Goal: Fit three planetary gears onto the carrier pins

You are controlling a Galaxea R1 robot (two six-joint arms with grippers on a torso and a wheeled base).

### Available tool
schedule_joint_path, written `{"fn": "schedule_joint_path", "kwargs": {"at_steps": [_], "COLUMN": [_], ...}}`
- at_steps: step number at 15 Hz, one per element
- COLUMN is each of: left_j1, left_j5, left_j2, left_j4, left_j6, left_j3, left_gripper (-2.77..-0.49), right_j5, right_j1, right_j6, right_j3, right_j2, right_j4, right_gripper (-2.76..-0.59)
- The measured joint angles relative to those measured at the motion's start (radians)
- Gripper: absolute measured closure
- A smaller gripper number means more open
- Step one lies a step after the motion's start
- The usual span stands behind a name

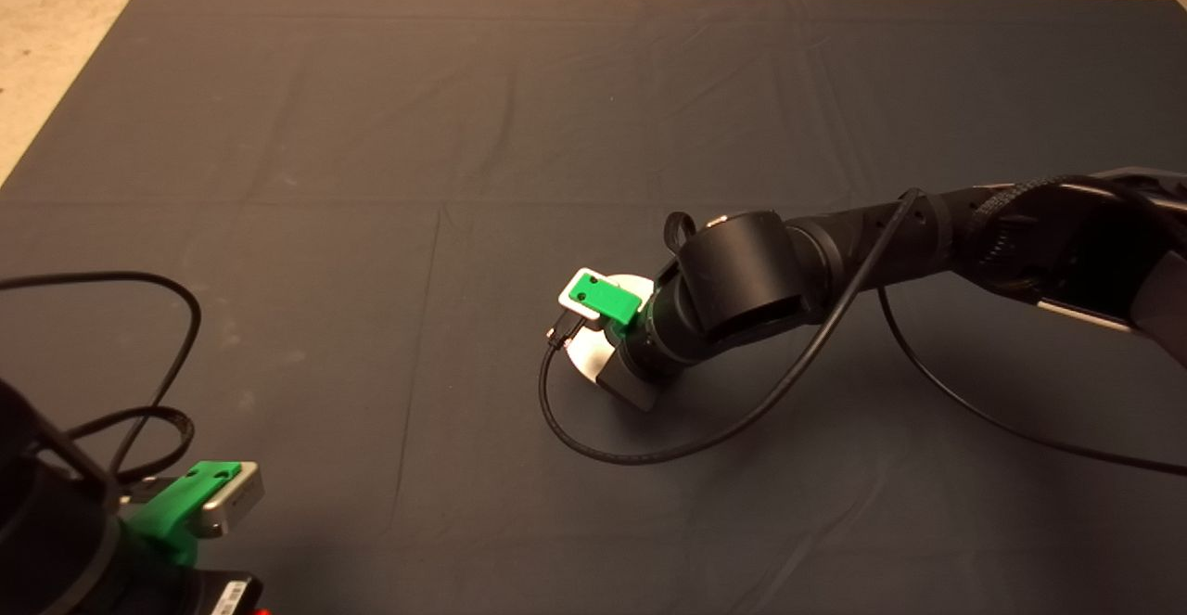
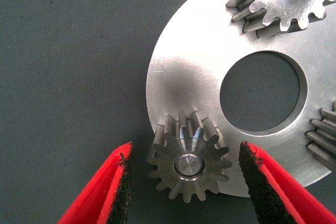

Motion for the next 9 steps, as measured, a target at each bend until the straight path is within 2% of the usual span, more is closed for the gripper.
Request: {"fn": "schedule_joint_path", "kwargs": {"at_steps": [2,3,4,6,7,9], "left_j1": [0.000,0.000,0.000,0.000,0.000,0.000], "left_j5": [0.000,0.000,0.000,0.000,0.000,0.000], "left_j2": [0.000,0.000,0.000,0.000,0.000,-0.001], "left_j4": [0.000,0.000,0.000,0.000,0.000,0.000], "left_j6": [0.000,0.000,0.000,0.000,0.000,0.001], "left_j3": [0.000,0.000,0.000,0.000,0.000,0.000], "left_gripper": [-2.33,-2.33,-2.33,-2.33,-2.33,-2.33], "right_j5": [0.000,0.000,-0.001,0.002,0.003,0.003], "right_j1": [0.000,0.000,0.001,0.004,0.015,0.041], "right_j6": [0.000,0.000,0.000,0.000,0.000,0.005], "right_j3": [0.000,0.005,0.023,0.095,0.124,0.169], "right_j2": [0.000,-0.001,-0.002,-0.001,-0.001,-0.007], "right_j4": [0.000,0.000,0.000,0.000,0.001,0.001], "right_gripper": [-1.48,-1.58,-1.60,-1.61,-1.70,-1.74]}}
